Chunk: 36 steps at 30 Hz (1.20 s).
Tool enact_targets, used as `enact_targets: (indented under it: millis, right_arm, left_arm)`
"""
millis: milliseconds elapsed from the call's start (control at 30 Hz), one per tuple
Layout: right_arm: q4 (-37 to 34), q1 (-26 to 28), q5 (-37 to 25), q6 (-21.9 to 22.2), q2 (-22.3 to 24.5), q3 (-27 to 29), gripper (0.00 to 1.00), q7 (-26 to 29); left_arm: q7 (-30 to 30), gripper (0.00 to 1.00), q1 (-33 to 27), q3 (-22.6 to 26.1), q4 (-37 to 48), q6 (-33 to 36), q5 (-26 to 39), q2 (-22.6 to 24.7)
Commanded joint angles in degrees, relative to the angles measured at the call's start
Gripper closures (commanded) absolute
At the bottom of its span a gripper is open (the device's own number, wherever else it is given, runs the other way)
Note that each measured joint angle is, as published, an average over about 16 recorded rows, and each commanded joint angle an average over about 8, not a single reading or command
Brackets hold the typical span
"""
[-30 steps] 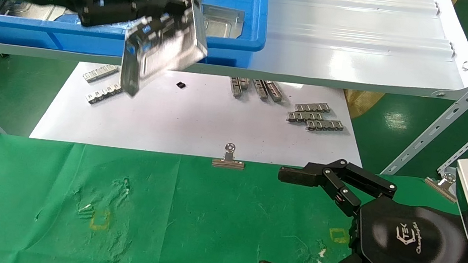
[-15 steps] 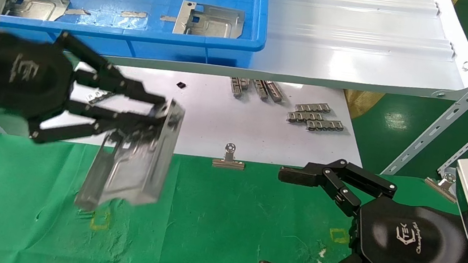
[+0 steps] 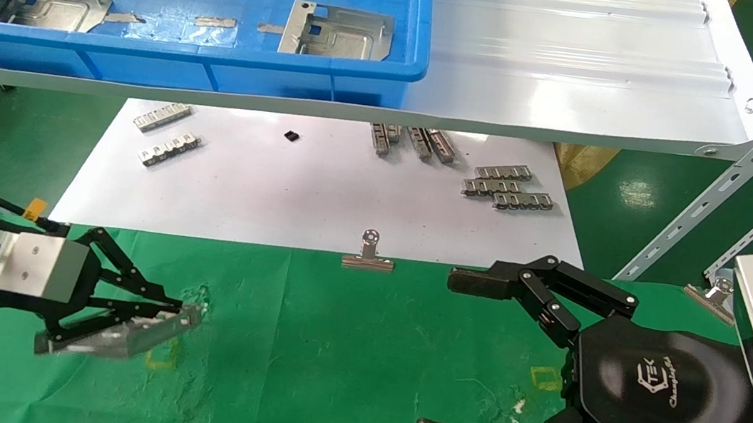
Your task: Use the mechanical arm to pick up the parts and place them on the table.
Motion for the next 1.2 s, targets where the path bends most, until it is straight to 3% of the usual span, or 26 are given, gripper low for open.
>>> enact_targets:
  millis: [33, 200, 267, 467, 533, 900, 1200]
  right_arm:
    - [0.00, 0.00, 0.00, 0.00, 0.00, 0.00, 0.00, 0.00]
    - [0.00, 0.00, 0.01, 0.00, 0.00, -0.01, 0.00, 0.00]
    - [0.00, 0.00, 0.01, 0.00, 0.00, -0.01, 0.00, -0.01]
    - [0.00, 0.00, 0.01, 0.01, 0.01, -0.02, 0.00, -0.01]
    - [0.00, 0.01, 0.01, 0.01, 0.01, -0.02, 0.00, -0.01]
    - [0.00, 0.01, 0.02, 0.01, 0.01, -0.04, 0.00, -0.02]
    - [0.00, 0.01, 0.03, 0.02, 0.02, -0.05, 0.00, -0.02]
  left_arm:
    - [3.12, 1.00, 1.20, 0.39, 2.29, -0.99, 0.91, 0.49]
    - [4.14, 1.00, 2.81, 1.24, 3.42, -2.98, 2.38, 1.62]
    - [4.31, 0.94, 3.22, 1.34, 3.41, -3.72, 2.62, 1.90]
    - [4.22, 0.20, 3.54, 1.60, 2.66, -5.00, 3.33, 2.30]
    - [3.77, 0.01, 3.45, 1.77, 2.29, -5.52, 3.80, 2.36]
    - [0.88, 0.00, 2.94, 1.93, -0.21, -8.83, 5.17, 2.33]
    - [-1.07, 0.00, 2.79, 0.94, -0.42, -5.15, 1.65, 1.74]
